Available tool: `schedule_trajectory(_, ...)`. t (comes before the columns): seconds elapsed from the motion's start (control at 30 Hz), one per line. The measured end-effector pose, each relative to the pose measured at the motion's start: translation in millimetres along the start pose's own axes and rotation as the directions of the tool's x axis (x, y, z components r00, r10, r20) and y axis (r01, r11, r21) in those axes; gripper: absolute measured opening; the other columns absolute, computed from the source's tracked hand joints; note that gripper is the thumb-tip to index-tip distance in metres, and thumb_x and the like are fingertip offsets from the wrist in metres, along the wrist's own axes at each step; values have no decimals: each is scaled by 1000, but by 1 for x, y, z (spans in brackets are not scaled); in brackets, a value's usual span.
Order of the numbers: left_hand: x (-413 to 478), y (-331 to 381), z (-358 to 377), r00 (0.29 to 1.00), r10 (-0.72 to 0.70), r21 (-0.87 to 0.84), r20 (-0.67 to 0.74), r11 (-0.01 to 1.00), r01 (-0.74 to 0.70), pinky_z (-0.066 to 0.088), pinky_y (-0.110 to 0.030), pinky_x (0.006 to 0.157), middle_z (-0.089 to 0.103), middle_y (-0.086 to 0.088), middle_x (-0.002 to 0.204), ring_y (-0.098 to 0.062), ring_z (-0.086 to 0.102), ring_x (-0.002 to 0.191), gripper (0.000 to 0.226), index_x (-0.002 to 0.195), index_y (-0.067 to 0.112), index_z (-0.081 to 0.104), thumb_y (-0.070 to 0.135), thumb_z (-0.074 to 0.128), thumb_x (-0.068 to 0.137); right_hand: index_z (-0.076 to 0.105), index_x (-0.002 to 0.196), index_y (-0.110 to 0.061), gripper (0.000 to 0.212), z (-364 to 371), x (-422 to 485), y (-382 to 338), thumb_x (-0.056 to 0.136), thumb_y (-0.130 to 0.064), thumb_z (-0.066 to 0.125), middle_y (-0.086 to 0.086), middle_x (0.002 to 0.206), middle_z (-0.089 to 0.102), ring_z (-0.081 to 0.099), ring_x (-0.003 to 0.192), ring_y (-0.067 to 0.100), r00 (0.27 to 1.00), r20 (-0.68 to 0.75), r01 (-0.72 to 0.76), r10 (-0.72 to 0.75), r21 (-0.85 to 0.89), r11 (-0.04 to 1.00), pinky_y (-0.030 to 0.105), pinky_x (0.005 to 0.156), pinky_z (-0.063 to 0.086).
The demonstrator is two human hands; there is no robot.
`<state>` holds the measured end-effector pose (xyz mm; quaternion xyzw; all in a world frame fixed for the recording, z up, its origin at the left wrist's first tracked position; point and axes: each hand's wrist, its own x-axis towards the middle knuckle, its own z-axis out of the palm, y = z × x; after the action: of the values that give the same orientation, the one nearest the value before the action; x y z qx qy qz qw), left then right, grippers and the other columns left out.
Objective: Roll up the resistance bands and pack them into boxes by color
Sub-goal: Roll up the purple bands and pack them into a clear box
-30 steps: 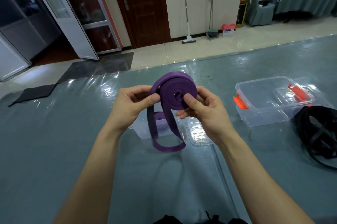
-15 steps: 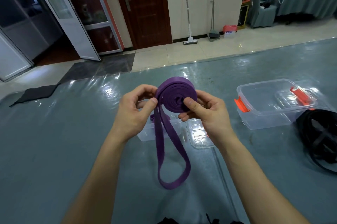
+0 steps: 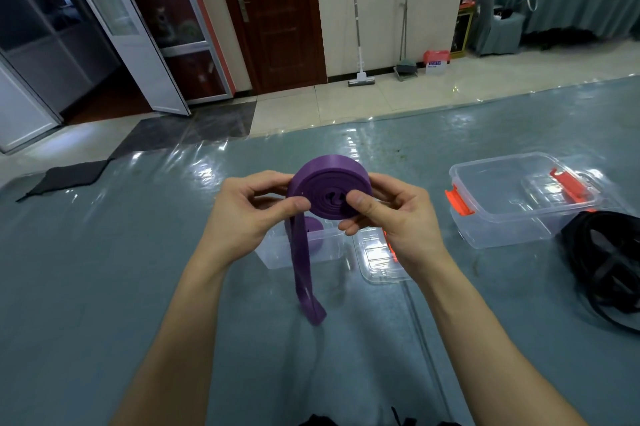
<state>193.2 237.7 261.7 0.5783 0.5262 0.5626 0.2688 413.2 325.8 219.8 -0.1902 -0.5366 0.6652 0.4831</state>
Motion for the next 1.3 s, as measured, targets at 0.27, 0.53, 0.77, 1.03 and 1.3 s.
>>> schedule_trajectory(0.27, 0, -7, 12, 990, -138, -167, -10, 977, 134, 64, -29, 87, 85, -10, 103, -20, 81, 93, 25, 100, 24, 89, 34, 92, 77, 83, 111, -15, 52, 2, -3, 3, 72, -47, 97, 22, 100, 81, 77, 63, 36, 998, 15, -64, 63, 48, 997, 32, 57, 61)
schedule_trajectory(0.53, 0, -5, 4, 990, -117, -20, 76, 993, 119, 67, -32, 86, 85, -8, 97, -25, 84, 89, 24, 99, 27, 89, 32, 99, 76, 82, 95, -37, 17, -5, -2, -2, 99, -48, 70, -17, 79, 75, 51, 32, 19, 999, -31, 7, -20, -362, 932, 16, 38, 34)
schedule_trajectory(0.77, 8, 4, -16, 970, -170, 158, 176, 977, 143, 67, -39, 85, 85, -8, 93, -29, 83, 86, 27, 101, 19, 89, 30, 93, 77, 76, 114, -42, 27, -11, 1, -8, 93, -58, 72, -8, 108, 78, 80, 68, 26, 986, 146, 0, 85, -501, 865, 35, 50, 56)
schedule_trajectory(1.03, 29, 20, -23, 950, -132, 287, 283, 957, 47, 65, -35, 85, 85, 1, 96, -23, 81, 90, 29, 105, 30, 88, 41, 96, 79, 83, 99, -26, 14, 0, 11, -15, 86, -29, 86, 7, 87, 78, 72, 53, 35, 996, 87, 21, 8, -333, 943, 37, 51, 58)
schedule_trajectory(1.3, 21, 3, -18, 935, -201, 248, 291, 960, 130, 65, -28, 87, 86, -2, 98, -21, 83, 92, 33, 107, 28, 87, 13, 96, 79, 82, 104, -20, 20, -8, 11, -27, 91, -34, 83, 6, 99, 80, 73, 54, 37, 992, 91, -51, 89, -357, 933, 33, 43, 53)
